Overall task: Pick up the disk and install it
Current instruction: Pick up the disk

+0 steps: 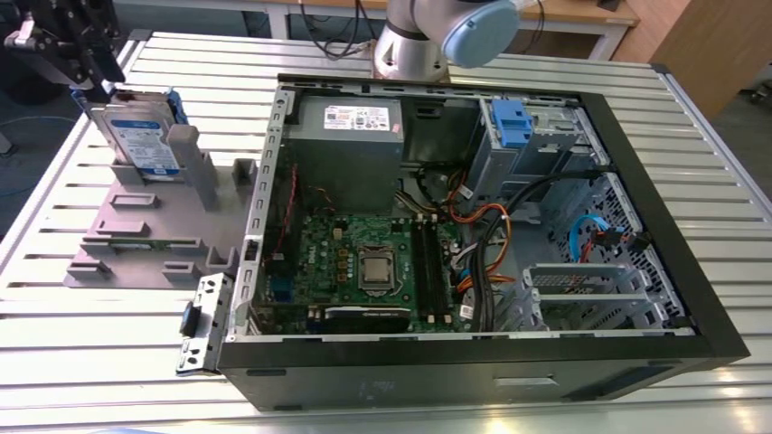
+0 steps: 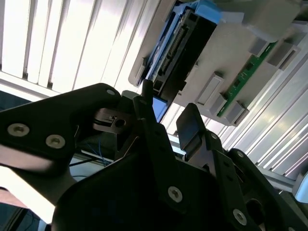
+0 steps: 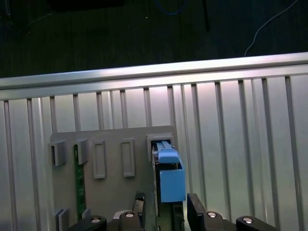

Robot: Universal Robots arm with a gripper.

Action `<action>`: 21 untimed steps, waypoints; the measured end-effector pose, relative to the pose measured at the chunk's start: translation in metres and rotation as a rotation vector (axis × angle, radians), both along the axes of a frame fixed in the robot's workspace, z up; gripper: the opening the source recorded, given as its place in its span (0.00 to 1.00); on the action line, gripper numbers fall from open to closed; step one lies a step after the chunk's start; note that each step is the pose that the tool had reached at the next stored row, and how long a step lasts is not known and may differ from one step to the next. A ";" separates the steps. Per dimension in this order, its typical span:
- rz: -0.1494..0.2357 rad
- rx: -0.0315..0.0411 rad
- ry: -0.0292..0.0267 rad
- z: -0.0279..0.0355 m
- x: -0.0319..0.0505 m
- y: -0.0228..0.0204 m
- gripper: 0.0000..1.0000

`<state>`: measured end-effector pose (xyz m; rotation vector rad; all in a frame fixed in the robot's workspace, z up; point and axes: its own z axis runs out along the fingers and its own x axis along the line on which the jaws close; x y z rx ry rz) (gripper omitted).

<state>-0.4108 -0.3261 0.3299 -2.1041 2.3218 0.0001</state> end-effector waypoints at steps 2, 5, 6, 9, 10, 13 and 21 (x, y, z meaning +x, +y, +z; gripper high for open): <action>0.006 0.0002 -0.0001 -0.0017 -0.0023 0.0006 0.47; 0.013 0.0004 0.0001 -0.0040 -0.0037 0.0021 0.47; 0.013 0.0007 0.0000 -0.0046 -0.0037 0.0027 0.47; 0.013 0.0010 -0.0001 -0.0071 -0.0037 0.0037 0.47; 0.013 0.0009 0.0000 -0.0083 -0.0037 0.0038 0.47; 0.013 0.0010 0.0000 -0.0120 -0.0039 0.0040 0.47; 0.013 0.0008 0.0002 -0.0184 -0.0059 0.0040 0.47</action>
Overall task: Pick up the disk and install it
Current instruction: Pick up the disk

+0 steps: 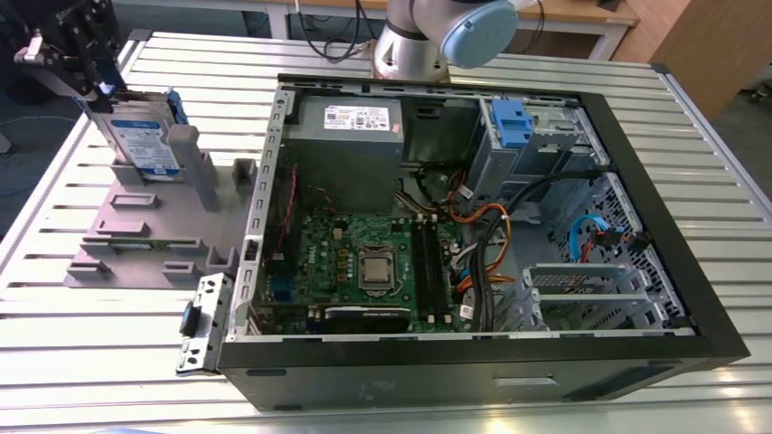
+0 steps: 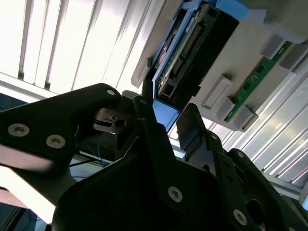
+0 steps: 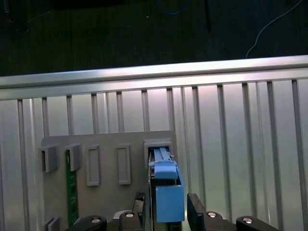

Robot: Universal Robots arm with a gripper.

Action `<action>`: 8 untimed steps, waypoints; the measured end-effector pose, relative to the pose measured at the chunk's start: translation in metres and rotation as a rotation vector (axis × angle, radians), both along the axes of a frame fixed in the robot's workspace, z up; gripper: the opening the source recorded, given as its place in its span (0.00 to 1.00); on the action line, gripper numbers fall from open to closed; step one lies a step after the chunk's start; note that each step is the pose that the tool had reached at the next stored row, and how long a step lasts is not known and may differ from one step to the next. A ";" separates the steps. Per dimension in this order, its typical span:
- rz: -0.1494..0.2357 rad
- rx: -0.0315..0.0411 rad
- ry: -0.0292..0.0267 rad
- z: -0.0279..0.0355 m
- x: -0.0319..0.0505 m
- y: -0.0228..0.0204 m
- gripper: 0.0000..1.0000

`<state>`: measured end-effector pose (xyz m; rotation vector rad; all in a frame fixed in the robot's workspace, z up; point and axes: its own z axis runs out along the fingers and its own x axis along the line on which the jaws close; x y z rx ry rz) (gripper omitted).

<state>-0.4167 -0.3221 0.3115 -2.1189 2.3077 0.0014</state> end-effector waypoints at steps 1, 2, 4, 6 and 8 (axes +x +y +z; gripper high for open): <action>0.001 0.0000 -0.0001 -0.0006 -0.0009 0.0000 0.47; 0.001 0.0000 -0.0001 -0.0013 -0.0019 0.0000 0.47; 0.006 0.0001 -0.0005 -0.0028 -0.0028 -0.0001 0.47; 0.022 0.0001 -0.0002 -0.0039 -0.0030 -0.0001 0.47; 0.044 0.0001 -0.0003 -0.0051 -0.0031 0.0000 0.47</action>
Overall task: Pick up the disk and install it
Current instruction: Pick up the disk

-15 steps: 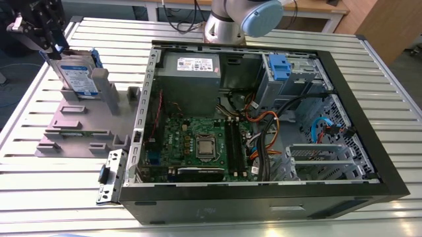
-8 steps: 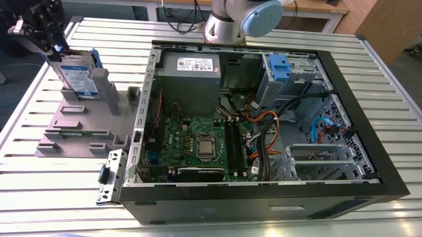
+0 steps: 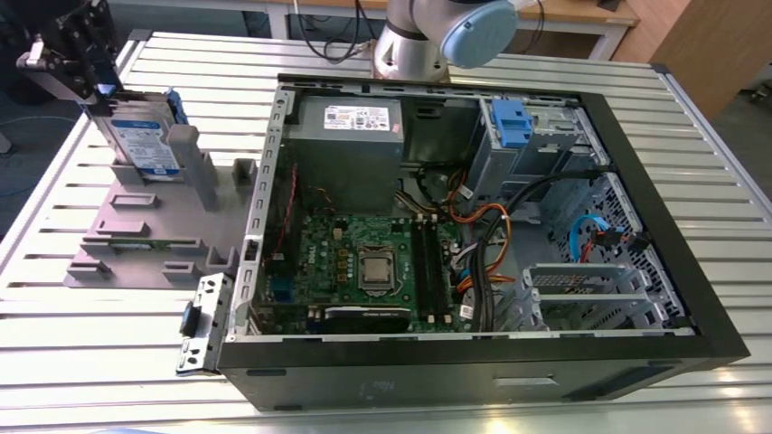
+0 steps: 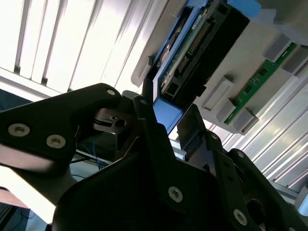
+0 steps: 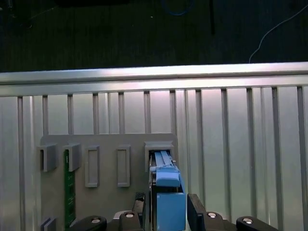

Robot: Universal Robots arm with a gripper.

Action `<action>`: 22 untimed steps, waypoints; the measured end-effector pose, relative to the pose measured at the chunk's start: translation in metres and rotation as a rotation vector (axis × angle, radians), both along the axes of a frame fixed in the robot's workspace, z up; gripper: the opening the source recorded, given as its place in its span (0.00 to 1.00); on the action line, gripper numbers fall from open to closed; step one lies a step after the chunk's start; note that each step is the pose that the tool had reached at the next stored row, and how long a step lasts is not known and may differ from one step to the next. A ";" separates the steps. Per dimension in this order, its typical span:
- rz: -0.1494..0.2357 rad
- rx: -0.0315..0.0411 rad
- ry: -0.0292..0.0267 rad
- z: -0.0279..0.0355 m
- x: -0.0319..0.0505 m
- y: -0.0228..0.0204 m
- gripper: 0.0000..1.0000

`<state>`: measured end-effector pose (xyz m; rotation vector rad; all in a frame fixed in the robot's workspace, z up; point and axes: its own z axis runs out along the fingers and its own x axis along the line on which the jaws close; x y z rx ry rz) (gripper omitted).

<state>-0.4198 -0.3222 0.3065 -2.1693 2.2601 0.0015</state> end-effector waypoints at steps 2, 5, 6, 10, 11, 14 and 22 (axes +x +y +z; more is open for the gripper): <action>0.016 -0.0001 0.0001 -0.0012 0.0000 0.0001 0.47; 0.017 0.0000 0.0001 -0.0041 0.0000 0.0004 0.47; 0.016 0.0000 0.0000 -0.0052 0.0000 0.0005 0.47; 0.016 0.0000 0.0001 -0.0097 0.0001 0.0011 0.47; 0.016 -0.0001 0.0002 -0.0106 0.0002 0.0015 0.47; 0.016 0.0000 0.0000 -0.0136 0.0006 0.0025 0.47; 0.016 0.0000 0.0001 -0.0197 0.0008 0.0044 0.47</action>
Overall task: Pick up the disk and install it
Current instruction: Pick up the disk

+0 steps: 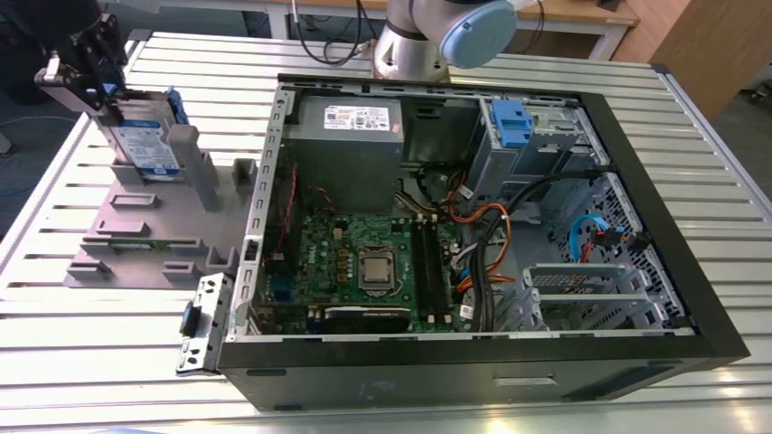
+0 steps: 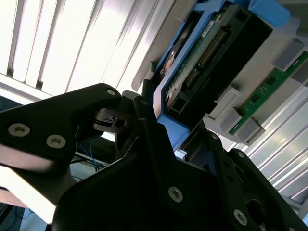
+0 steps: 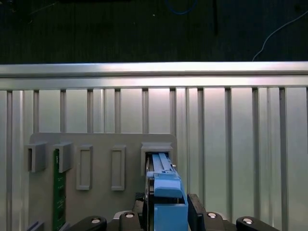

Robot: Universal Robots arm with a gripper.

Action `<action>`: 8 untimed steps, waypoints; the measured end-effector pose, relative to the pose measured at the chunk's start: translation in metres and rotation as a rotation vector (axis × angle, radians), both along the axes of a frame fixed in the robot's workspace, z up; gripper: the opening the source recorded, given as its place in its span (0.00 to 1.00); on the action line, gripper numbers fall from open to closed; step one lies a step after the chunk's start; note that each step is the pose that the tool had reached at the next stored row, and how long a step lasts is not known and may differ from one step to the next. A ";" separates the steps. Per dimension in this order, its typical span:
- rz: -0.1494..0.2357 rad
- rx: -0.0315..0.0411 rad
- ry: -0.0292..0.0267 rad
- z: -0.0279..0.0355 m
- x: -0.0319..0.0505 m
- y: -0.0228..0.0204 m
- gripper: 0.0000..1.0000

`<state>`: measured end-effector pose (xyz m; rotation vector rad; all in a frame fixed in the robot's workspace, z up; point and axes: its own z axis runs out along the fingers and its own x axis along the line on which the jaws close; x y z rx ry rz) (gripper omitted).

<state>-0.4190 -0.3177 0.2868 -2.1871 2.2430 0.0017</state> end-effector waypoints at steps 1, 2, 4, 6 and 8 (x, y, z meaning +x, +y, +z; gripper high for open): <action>0.000 -0.0001 0.0001 -0.0004 0.0001 0.0001 0.47; 0.000 0.0000 0.0001 -0.0006 0.0001 0.0001 0.47; 0.000 -0.0001 0.0002 -0.0006 0.0001 0.0001 0.47; 0.000 0.0000 0.0000 -0.0007 0.0001 0.0001 0.47; 0.000 0.0000 0.0000 -0.0008 0.0002 0.0001 0.47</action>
